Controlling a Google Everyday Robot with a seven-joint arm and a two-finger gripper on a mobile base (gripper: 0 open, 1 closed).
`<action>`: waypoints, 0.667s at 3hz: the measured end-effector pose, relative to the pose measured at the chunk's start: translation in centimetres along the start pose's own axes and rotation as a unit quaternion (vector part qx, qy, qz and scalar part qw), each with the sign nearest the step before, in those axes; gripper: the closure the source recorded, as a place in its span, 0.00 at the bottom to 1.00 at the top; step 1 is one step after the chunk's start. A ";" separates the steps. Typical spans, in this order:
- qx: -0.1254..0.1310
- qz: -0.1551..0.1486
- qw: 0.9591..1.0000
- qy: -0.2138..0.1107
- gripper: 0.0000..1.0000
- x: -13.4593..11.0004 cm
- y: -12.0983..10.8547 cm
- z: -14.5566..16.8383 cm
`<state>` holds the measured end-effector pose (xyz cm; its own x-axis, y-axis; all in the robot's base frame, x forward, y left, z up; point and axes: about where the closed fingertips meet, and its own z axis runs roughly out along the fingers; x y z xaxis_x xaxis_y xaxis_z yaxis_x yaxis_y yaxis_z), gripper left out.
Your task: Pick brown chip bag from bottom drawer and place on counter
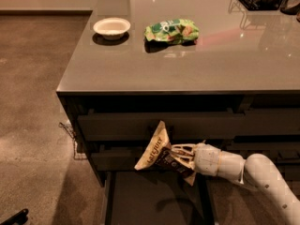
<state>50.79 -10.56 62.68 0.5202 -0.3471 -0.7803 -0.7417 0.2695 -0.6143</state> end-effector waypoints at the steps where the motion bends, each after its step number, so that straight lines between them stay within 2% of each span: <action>1: 0.000 0.000 1.000 0.000 1.00 0.0 0.0 0.0; 2: 0.016 -0.018 1.000 -0.010 1.00 -1.6 -2.2 -1.3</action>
Offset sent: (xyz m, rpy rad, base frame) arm 0.0058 -0.0444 0.0898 0.0547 -0.1574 -0.0355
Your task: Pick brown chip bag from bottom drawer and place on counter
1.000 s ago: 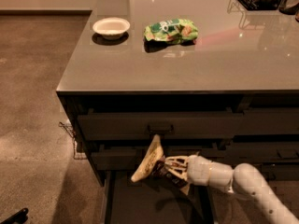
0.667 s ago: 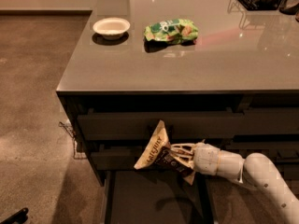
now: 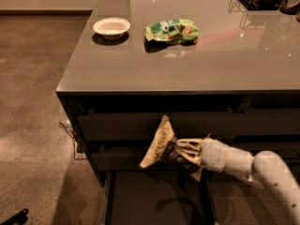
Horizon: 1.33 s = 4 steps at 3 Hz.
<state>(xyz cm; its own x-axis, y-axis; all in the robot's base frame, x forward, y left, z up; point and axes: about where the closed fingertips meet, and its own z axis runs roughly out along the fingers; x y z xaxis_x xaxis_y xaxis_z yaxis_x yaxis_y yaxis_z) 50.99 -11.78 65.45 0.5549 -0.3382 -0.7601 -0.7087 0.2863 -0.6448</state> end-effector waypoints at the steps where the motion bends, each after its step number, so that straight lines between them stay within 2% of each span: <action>1: 0.031 -0.061 0.997 -0.024 1.00 -4.9 -5.2 -3.0; 2: 0.050 -0.136 0.988 -0.046 1.00 -10.6 -10.6 -5.1; 3: 0.067 -0.208 0.973 -0.068 1.00 -16.8 -16.4 -6.4; 4: 0.067 -0.208 0.973 -0.068 1.00 -16.8 -16.4 -6.4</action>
Offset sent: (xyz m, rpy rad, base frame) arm -0.0100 -0.0630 0.2612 -0.0238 -0.5216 0.0148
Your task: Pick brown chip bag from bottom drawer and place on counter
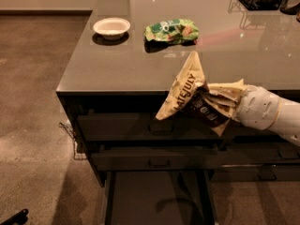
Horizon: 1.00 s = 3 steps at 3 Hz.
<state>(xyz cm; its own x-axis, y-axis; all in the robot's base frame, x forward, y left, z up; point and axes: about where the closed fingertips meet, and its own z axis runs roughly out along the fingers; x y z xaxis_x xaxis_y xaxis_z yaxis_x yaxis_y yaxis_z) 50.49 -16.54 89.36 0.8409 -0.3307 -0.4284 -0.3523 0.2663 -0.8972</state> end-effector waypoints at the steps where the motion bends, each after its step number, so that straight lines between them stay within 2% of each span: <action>1: 0.009 -0.015 1.000 -0.003 1.00 0.6 -2.8 0.2; 2: -0.016 -0.058 0.998 -0.003 1.00 1.2 -8.1 2.4; 3: -0.060 -0.096 0.993 0.010 1.00 2.1 -12.2 5.8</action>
Offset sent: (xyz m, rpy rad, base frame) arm 0.1057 -0.0439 0.1597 -0.1463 -0.2068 -0.0672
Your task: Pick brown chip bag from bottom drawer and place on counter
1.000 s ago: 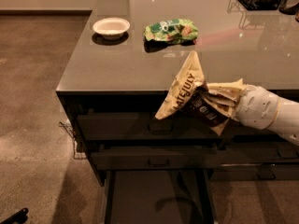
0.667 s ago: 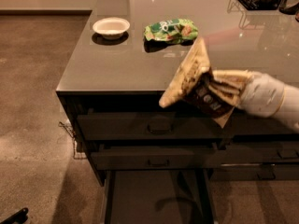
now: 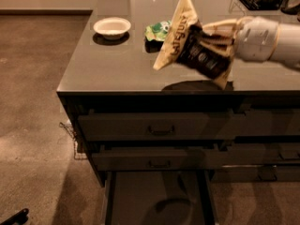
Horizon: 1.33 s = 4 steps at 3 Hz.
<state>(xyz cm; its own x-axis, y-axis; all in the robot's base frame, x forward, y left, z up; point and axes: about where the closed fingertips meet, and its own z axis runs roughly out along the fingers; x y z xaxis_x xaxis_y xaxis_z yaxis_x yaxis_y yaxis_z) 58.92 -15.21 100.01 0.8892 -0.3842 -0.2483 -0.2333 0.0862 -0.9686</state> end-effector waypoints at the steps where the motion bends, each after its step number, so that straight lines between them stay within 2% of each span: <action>1: -0.033 -0.034 0.999 0.023 1.00 2.8 -3.3 2.4; 2: -0.034 -0.042 0.997 0.053 0.81 6.7 -5.8 3.3; 3: -0.018 -0.042 0.996 0.080 0.58 10.0 -7.9 2.9; 4: -0.013 -0.031 0.995 0.095 0.35 12.2 -8.3 2.7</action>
Offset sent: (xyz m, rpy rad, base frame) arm 0.1547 -0.0523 0.0790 -0.1065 -0.0734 -0.2161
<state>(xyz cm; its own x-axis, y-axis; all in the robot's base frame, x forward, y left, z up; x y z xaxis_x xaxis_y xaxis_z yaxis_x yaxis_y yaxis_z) 72.76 -18.10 104.97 0.8120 -0.5554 -0.1797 -0.1934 0.0344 -0.9805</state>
